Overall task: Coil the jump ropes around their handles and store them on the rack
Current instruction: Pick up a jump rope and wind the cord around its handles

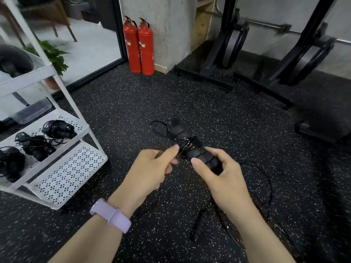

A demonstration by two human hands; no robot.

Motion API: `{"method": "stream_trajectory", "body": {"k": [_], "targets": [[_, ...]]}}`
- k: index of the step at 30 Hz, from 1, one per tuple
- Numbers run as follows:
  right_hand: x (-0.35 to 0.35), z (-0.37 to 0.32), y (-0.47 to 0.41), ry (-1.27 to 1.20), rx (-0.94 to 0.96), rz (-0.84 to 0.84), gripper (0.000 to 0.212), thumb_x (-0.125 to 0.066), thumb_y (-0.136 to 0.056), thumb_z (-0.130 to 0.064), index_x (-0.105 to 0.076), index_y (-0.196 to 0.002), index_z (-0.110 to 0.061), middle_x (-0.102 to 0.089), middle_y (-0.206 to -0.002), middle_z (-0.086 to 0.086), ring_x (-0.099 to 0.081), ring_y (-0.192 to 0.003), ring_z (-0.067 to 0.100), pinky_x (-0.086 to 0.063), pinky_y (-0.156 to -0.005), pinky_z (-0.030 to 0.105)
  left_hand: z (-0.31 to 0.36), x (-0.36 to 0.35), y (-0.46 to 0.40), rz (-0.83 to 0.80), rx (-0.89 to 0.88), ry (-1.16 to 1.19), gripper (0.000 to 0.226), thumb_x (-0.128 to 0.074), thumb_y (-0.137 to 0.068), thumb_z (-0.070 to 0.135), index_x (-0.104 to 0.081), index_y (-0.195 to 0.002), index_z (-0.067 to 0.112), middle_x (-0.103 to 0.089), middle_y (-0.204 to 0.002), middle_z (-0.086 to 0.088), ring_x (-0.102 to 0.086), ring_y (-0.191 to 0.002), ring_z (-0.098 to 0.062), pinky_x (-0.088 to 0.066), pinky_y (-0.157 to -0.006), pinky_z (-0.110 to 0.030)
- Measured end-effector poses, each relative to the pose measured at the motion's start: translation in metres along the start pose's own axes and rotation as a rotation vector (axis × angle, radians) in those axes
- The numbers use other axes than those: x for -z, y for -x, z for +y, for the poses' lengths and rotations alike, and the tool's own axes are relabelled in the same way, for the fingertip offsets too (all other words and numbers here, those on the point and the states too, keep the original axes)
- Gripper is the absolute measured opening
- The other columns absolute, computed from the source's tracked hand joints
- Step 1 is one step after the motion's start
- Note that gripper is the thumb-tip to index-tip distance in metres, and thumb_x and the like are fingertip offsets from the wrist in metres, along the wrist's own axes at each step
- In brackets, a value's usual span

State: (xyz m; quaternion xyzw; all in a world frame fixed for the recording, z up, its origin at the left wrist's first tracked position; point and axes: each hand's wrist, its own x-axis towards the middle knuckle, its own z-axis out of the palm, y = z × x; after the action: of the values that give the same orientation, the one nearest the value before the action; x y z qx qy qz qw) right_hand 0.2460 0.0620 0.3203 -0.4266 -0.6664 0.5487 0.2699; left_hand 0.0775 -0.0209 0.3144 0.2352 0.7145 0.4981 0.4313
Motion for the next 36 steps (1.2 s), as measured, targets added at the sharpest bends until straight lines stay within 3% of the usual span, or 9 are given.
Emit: {"method": "stream_trajectory", "body": {"k": [4,11,15,18,22,25,29,32,36], "targets": [[-0.01,0.007,0.002,0.301,0.174,0.064,0.04,-0.084,-0.081,-0.038,-0.058,-0.111,-0.043,-0.067,-0.098,-0.019,-0.063,-0.09,0.002,-0.05,-0.076,0.021,0.004,-0.007,0.0,-0.058,0.07,0.201,0.02,-0.056,-0.091,0.025,-0.056,-0.077,0.012,-0.054,-0.069,-0.003,-0.027,-0.041,-0.009,-0.018,-0.036,-0.019],[-0.024,0.008,0.006,0.58,0.376,0.146,0.057,-0.082,-0.08,-0.046,-0.046,-0.125,-0.047,-0.05,-0.107,-0.022,-0.058,-0.089,0.002,-0.051,-0.073,0.031,0.006,-0.007,0.005,-0.001,0.049,0.248,0.048,-0.076,-0.08,0.06,-0.057,-0.083,0.016,-0.049,-0.062,0.004,-0.03,-0.043,-0.007,-0.021,-0.036,-0.02],[-0.012,-0.001,0.007,0.095,0.116,0.004,0.056,-0.074,-0.074,-0.07,-0.05,-0.121,-0.051,-0.068,-0.106,-0.015,-0.069,-0.09,0.003,-0.054,-0.071,0.017,0.007,-0.001,0.008,-0.043,-0.079,0.201,0.047,-0.069,-0.082,0.068,-0.061,-0.083,0.021,-0.046,-0.063,0.006,-0.03,-0.049,-0.008,-0.026,-0.04,-0.019],[0.0,-0.013,0.004,-0.517,-0.311,-0.257,0.076,-0.051,-0.086,-0.079,-0.063,-0.129,-0.017,-0.076,-0.107,0.013,-0.071,-0.068,0.03,-0.057,-0.056,0.034,0.008,0.0,0.01,-0.118,-0.14,0.179,0.041,-0.068,-0.078,0.072,-0.062,-0.067,0.033,-0.047,-0.066,0.007,-0.032,-0.051,-0.006,-0.028,-0.044,-0.019],[0.012,-0.014,0.004,-0.658,-0.439,-0.604,0.064,-0.045,-0.099,-0.066,-0.072,-0.125,-0.015,-0.067,-0.095,0.019,-0.058,-0.059,0.021,-0.048,-0.056,0.029,0.008,-0.003,0.009,-0.179,-0.169,0.193,0.042,-0.068,-0.079,0.07,-0.062,-0.07,0.029,-0.05,-0.068,0.004,-0.036,-0.05,-0.005,-0.031,-0.044,-0.016],[0.011,-0.008,0.002,-0.726,-0.391,-0.509,0.058,-0.062,-0.091,-0.058,-0.072,-0.122,-0.01,-0.056,-0.08,0.009,-0.047,-0.058,0.016,-0.043,-0.055,0.028,0.011,-0.003,0.01,-0.14,-0.153,0.118,0.053,-0.065,-0.078,0.077,-0.057,-0.065,0.026,-0.048,-0.063,0.004,-0.034,-0.047,-0.006,-0.03,-0.042,-0.017],[0.01,-0.005,0.001,-0.398,-0.175,-0.253,0.035,-0.071,-0.086,-0.054,-0.073,-0.098,-0.022,-0.057,-0.074,0.002,-0.049,-0.066,0.016,-0.044,-0.06,0.029,0.007,-0.003,0.009,0.014,-0.2,-0.173,0.056,-0.054,-0.078,0.082,-0.076,-0.074,0.031,-0.043,-0.051,0.014,-0.036,-0.044,-0.006,-0.032,-0.046,-0.019],[0.015,-0.001,-0.001,-0.201,-0.084,-0.125,0.03,-0.074,-0.079,-0.058,-0.073,-0.097,-0.035,-0.062,-0.073,-0.005,-0.056,-0.068,0.01,-0.045,-0.068,0.031,0.006,-0.003,0.01,-0.032,-0.173,-0.169,0.038,-0.058,-0.09,0.067,-0.078,-0.084,0.035,-0.046,-0.053,0.015,-0.036,-0.047,-0.005,-0.032,-0.049,-0.023],[0.013,0.001,-0.001,0.036,0.06,-0.047,0.027,-0.082,-0.084,-0.044,-0.068,-0.106,-0.038,-0.073,-0.093,-0.017,-0.066,-0.083,0.001,-0.045,-0.07,0.008,0.007,-0.009,0.009,-0.069,-0.035,-0.071,0.032,-0.06,-0.1,0.034,-0.07,-0.08,0.01,-0.051,-0.063,0.005,-0.033,-0.046,-0.009,-0.026,-0.043,-0.021]]}}
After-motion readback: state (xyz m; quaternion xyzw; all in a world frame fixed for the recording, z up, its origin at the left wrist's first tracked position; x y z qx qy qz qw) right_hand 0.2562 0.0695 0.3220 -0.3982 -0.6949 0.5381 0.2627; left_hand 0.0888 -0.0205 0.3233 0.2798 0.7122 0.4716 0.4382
